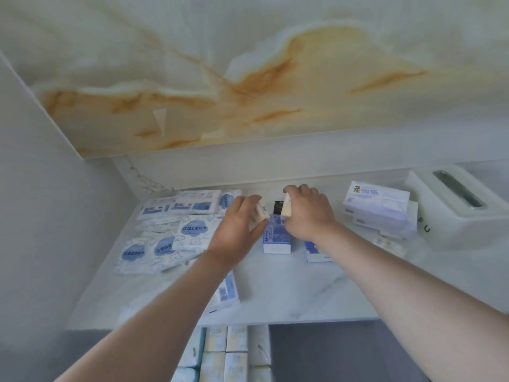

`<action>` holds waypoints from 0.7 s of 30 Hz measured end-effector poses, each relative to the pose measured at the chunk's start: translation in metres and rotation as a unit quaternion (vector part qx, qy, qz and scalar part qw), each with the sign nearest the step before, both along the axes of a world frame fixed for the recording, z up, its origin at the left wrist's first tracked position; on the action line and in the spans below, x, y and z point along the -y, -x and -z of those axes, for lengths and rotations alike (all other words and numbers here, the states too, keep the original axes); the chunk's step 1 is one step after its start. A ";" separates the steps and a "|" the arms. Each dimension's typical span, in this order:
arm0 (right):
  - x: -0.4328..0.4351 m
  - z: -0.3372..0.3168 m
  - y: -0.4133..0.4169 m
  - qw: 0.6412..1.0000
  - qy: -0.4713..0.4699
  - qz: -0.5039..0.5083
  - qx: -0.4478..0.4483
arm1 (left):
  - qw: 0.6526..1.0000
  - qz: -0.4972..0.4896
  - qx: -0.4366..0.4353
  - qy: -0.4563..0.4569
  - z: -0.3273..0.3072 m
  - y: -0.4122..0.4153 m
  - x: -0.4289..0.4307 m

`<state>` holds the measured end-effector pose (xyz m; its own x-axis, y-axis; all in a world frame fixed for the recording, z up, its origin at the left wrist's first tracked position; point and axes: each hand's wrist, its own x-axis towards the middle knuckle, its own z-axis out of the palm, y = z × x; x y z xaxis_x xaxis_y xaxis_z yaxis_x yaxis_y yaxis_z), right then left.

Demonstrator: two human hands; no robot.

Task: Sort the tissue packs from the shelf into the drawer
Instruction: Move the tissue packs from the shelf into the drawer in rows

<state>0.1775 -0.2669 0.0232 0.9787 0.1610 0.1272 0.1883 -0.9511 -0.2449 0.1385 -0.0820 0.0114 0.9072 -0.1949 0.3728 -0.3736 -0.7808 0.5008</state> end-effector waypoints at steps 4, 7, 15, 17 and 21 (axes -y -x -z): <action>-0.022 -0.018 0.049 0.992 -0.093 -0.060 -0.056 | 0.998 -0.019 0.047 0.028 -0.003 0.053 -0.021; -0.043 -0.027 0.093 0.981 -0.110 -0.120 -0.102 | 0.997 -0.004 0.066 0.034 -0.003 0.100 -0.041; -0.088 0.002 0.194 0.946 -0.011 -0.199 -0.257 | 0.999 -0.006 -0.033 0.003 0.044 0.220 -0.094; -0.091 0.018 0.216 0.936 0.045 -0.204 -0.285 | 0.994 0.017 -0.108 -0.014 0.054 0.238 -0.096; -0.089 0.042 0.250 0.919 0.081 -0.197 -0.333 | 0.976 0.022 -0.207 -0.069 0.068 0.260 -0.094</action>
<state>-0.0726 -0.1777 -0.0189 0.6925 0.4840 -0.5349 0.3860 -0.8750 -0.2921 -0.1211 0.0120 -0.0571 0.9640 -0.2598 -0.0561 -0.1968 -0.8395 0.5064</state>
